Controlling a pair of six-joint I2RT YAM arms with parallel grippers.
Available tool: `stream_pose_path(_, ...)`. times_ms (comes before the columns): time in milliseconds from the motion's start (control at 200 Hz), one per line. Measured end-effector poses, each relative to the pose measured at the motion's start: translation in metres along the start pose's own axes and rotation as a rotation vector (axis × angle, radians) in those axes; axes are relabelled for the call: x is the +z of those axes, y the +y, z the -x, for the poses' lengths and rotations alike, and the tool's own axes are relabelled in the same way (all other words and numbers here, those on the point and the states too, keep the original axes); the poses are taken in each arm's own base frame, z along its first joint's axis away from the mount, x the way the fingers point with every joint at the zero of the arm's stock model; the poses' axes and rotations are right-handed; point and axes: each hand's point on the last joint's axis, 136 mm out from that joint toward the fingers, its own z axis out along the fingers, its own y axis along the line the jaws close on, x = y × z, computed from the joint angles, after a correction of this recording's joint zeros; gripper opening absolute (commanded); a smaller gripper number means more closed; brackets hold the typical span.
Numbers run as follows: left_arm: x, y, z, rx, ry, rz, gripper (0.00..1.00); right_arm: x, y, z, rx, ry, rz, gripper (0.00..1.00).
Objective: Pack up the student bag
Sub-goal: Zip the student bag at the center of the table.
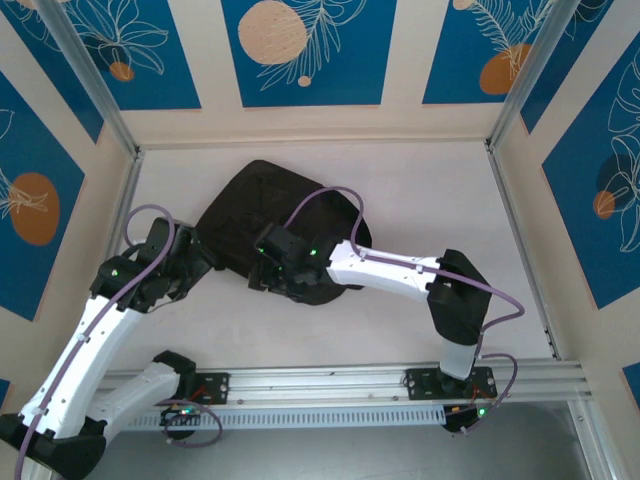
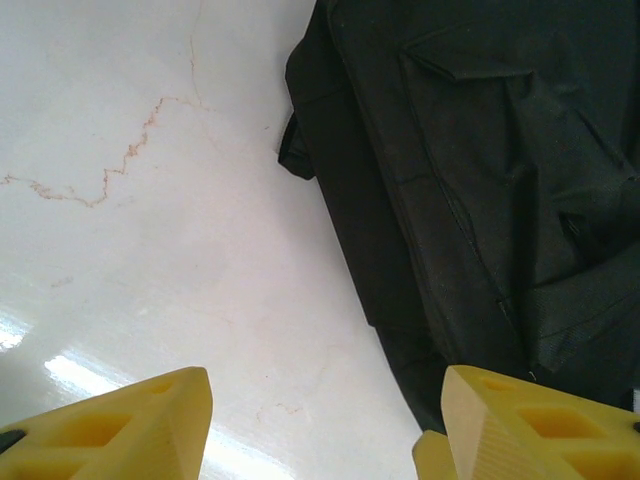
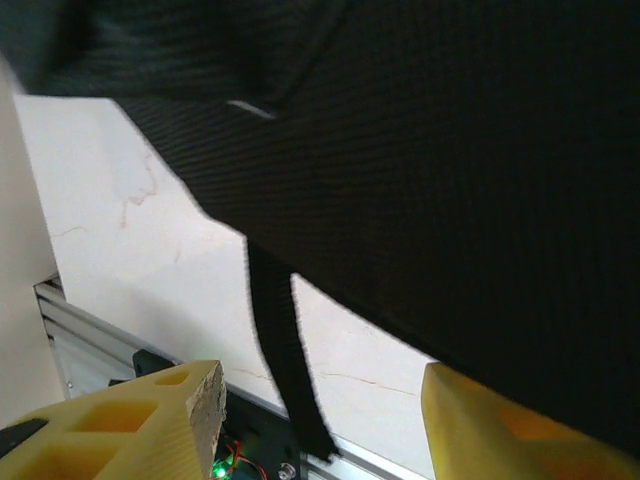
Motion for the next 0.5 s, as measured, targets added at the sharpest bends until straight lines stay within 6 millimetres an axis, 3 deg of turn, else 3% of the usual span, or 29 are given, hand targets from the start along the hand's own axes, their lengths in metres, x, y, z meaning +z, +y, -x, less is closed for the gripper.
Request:
stream_pose_path(210, 0.002, 0.001, -0.001, 0.0, 0.0, 0.001, 0.62, 0.005, 0.001, 0.002, 0.004, -0.009, -0.005, 0.39)
stream_pose_path(375, 0.009, 0.004, -0.004, 0.0, 0.006, 0.011, 0.64, 0.009, 0.002, 0.007, 0.007, -0.024, -0.011, 0.11)
stream_pose_path(500, 0.019, 0.003, -0.007, 0.0, 0.012, 0.006, 0.79, 0.009, 0.001, 0.01, 0.0, -0.026, -0.011, 0.0)
